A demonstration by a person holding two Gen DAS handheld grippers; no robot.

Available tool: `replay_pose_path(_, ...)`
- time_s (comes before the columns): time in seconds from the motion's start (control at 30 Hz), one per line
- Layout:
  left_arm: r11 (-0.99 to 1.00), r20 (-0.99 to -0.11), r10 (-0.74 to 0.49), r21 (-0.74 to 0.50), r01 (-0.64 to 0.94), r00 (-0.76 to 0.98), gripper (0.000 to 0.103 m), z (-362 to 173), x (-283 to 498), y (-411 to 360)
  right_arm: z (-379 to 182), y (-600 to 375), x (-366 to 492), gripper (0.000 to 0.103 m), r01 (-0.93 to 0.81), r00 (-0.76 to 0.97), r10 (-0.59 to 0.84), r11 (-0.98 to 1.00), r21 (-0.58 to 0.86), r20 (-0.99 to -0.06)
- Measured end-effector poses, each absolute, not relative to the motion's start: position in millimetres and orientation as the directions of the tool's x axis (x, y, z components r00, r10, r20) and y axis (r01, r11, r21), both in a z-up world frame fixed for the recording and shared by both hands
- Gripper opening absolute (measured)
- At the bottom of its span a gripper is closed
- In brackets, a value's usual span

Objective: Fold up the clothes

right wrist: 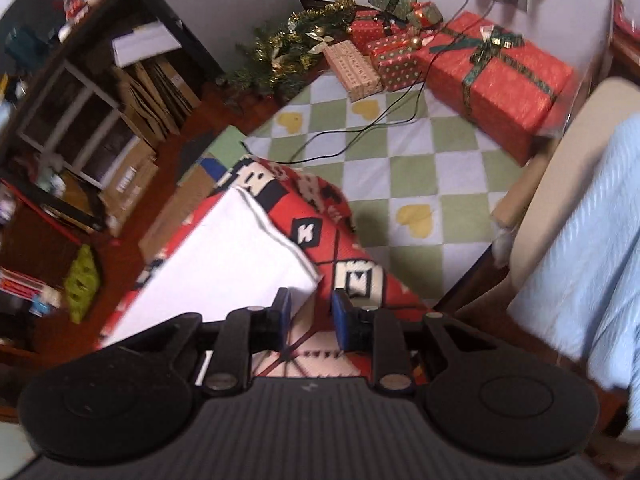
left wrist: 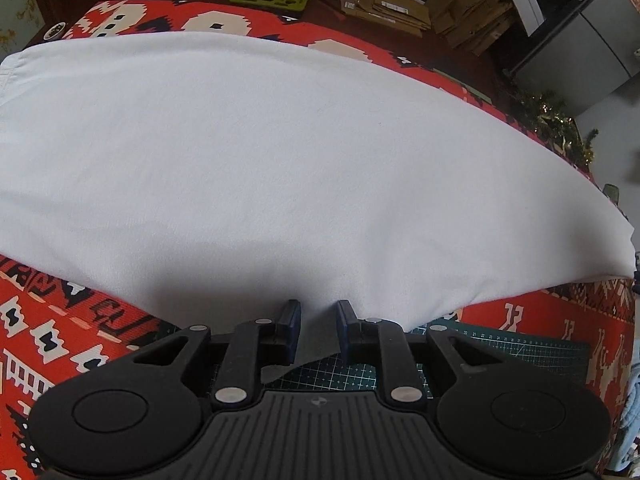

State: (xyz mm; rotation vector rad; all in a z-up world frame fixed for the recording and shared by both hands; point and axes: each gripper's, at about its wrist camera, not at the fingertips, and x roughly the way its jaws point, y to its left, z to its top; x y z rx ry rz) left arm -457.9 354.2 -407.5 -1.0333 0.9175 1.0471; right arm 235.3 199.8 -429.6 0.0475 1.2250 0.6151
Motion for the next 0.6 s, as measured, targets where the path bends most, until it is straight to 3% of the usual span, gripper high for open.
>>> replay_pose_path(0.27,0.162,-0.937,0.243,-0.214,-0.963,0.25,0.019,-408,-458,347,-424,246,209,0.027,-0.535,0.282,0.371,0.826,0.177,-0.885)
replay_pose_path(0.37,0.18,-0.938,0.248,-0.2,-0.963,0.241,0.019,-407,-455,346,-422,258,200,0.007,-0.6,0.288,0.355,0.79,0.121,-0.889)
replay_pose_path(0.6,0.274,-0.94,0.256,-0.152,-0.95,0.224,0.016,-405,-446,340,-408,278,188,0.004,-0.749,0.356,0.355,0.662,-0.037,-0.864)
